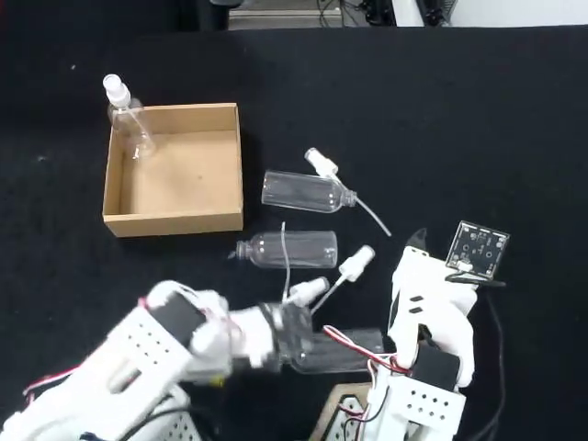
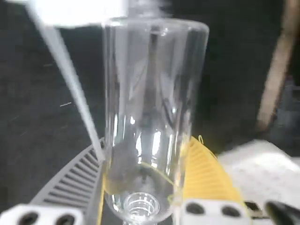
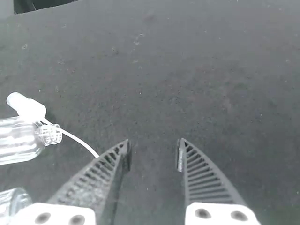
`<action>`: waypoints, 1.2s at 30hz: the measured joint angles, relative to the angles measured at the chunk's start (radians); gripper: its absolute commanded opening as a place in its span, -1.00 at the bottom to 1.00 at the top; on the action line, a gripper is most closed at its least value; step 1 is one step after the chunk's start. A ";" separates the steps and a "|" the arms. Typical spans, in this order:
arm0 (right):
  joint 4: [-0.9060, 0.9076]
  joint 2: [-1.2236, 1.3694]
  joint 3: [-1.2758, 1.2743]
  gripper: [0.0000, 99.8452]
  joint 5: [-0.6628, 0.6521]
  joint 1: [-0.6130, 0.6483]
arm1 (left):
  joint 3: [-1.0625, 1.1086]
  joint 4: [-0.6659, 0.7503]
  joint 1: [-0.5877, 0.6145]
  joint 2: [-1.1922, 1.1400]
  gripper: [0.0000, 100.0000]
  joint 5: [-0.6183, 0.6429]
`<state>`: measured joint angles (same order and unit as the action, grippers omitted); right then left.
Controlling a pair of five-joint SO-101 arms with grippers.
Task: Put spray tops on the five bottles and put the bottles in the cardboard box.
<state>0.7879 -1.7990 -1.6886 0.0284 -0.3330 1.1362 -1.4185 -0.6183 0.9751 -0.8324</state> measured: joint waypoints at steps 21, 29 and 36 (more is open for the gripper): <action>0.000 0.000 0.000 -0.72 0.000 0.000 | -0.075 0.049 1.085 0.000 -0.92 -0.661; 0.000 0.000 0.000 -0.72 0.000 0.000 | 0.064 0.264 1.329 0.000 -0.91 -0.661; 0.000 0.000 0.000 -0.72 0.000 0.000 | 0.091 0.325 1.323 -0.002 -0.46 -0.661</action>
<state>0.7879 -1.7990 -1.6886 0.0284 -0.3330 1.2267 -1.0932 0.7043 0.9735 -1.4937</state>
